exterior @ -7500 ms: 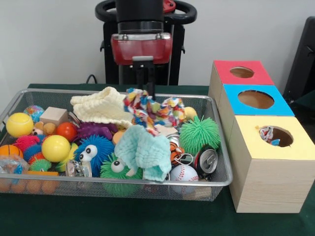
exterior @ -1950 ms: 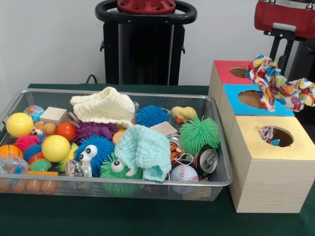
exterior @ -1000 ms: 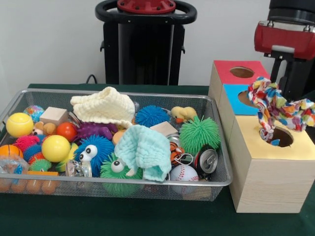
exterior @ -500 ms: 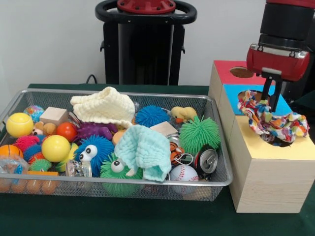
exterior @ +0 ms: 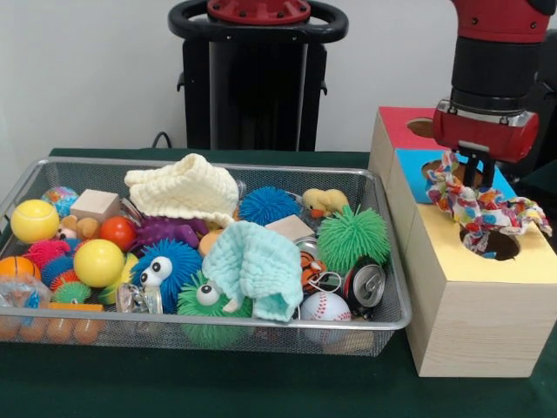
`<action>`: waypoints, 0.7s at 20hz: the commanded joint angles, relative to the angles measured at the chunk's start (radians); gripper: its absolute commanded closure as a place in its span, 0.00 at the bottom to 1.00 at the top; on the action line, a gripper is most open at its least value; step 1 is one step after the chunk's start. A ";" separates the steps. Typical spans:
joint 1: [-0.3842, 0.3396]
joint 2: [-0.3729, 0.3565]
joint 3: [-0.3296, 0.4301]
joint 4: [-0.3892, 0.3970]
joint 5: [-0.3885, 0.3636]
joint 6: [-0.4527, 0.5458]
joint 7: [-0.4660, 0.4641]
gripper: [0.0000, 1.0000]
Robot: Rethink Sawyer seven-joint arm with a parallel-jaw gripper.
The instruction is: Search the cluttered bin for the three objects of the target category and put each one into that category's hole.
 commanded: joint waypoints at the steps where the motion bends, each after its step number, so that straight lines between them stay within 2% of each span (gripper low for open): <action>1: -0.005 0.018 0.125 0.069 0.064 -0.007 0.254 1.00; 5: 0.023 0.026 0.081 0.040 0.066 -0.007 0.274 1.00; 7: 0.037 0.021 0.046 0.010 0.063 0.024 0.283 1.00; 10: 0.073 0.021 -0.047 -0.073 0.034 0.148 0.314 1.00; 14: 0.090 0.035 -0.102 -0.118 0.020 0.184 0.312 1.00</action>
